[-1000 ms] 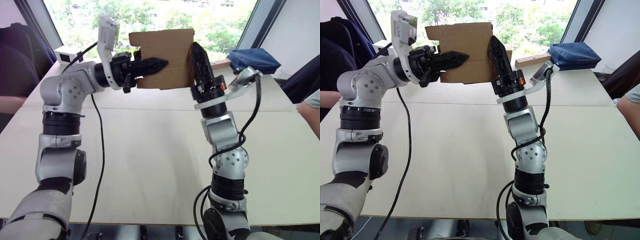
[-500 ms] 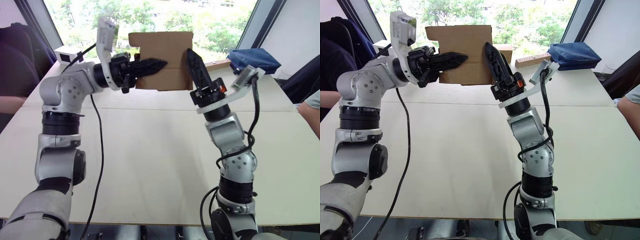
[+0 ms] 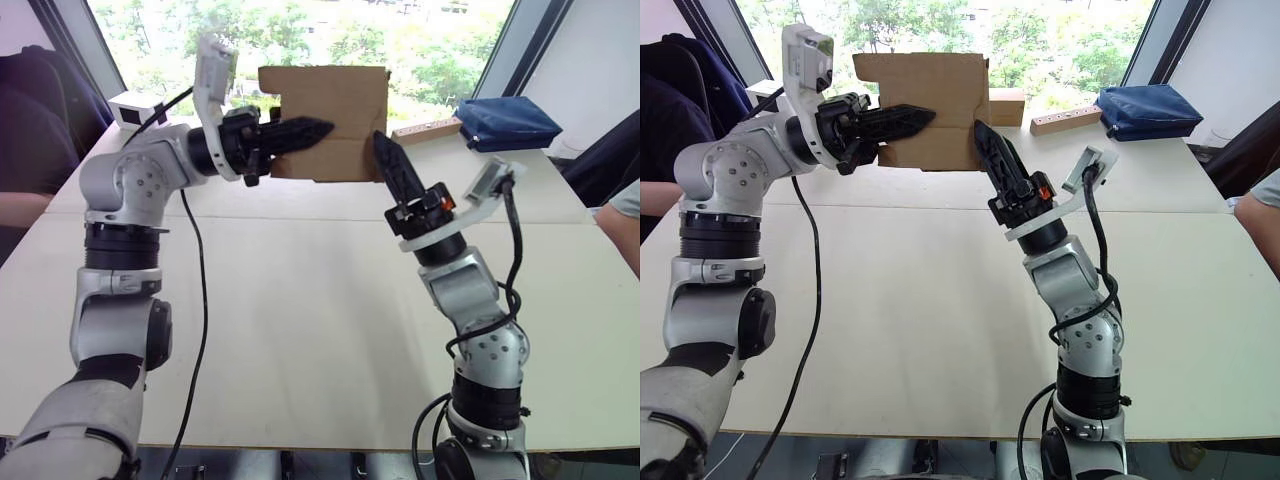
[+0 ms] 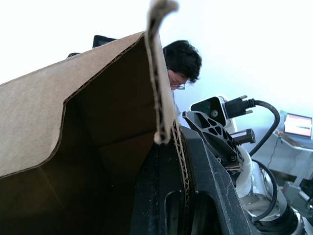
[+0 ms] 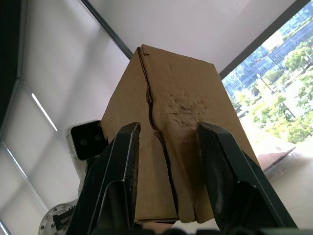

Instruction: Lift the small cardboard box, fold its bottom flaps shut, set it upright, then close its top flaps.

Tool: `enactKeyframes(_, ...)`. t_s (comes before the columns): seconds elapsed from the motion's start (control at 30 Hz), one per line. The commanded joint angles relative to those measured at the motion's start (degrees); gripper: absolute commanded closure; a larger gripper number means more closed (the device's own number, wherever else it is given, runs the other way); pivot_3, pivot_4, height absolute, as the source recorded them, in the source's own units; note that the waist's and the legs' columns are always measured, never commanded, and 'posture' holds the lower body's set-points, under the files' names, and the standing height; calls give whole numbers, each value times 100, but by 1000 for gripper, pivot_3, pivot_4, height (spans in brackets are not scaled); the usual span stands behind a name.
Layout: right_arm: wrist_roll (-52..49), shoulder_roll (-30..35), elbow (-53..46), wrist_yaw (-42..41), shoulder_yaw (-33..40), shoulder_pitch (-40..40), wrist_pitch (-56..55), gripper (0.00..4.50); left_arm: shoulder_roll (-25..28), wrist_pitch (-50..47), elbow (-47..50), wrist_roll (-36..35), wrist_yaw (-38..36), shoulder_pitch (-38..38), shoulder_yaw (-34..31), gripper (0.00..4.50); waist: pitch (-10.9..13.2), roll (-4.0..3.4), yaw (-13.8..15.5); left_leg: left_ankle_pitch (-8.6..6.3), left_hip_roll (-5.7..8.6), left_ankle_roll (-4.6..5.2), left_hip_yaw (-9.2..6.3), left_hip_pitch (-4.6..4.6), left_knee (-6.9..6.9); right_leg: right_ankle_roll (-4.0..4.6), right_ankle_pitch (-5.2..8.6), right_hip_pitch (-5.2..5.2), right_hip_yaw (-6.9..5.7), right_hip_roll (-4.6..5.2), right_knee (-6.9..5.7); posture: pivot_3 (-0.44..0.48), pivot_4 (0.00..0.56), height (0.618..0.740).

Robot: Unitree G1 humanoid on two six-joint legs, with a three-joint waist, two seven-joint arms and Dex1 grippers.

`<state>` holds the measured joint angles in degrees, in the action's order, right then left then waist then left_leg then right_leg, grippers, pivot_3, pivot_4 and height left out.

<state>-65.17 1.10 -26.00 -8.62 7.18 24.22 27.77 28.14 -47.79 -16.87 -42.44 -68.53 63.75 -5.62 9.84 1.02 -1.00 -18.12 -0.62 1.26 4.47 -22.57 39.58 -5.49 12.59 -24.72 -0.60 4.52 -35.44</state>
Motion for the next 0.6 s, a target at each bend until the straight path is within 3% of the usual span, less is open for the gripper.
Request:
enactKeyframes(0.03, -349, -30, -499, 85, -95, -132, 38, 2629, 16, 159, 43, 7, -18, 164, -95, 4500, 0, 0, 9, 0, 0, 0, -1, 0, -1, 0, 0, 0, 0, 0, 0, 0, 150, 740)
enactKeyframes(0.6, -833, 301, -792, 382, -63, -272, 38, 2629, 18, 179, -53, 55, -52, 168, -60, 4500, 0, 0, 5, 0, 0, 0, 0, 0, -2, 0, 0, 0, 0, 0, 1, 0, 150, 740)
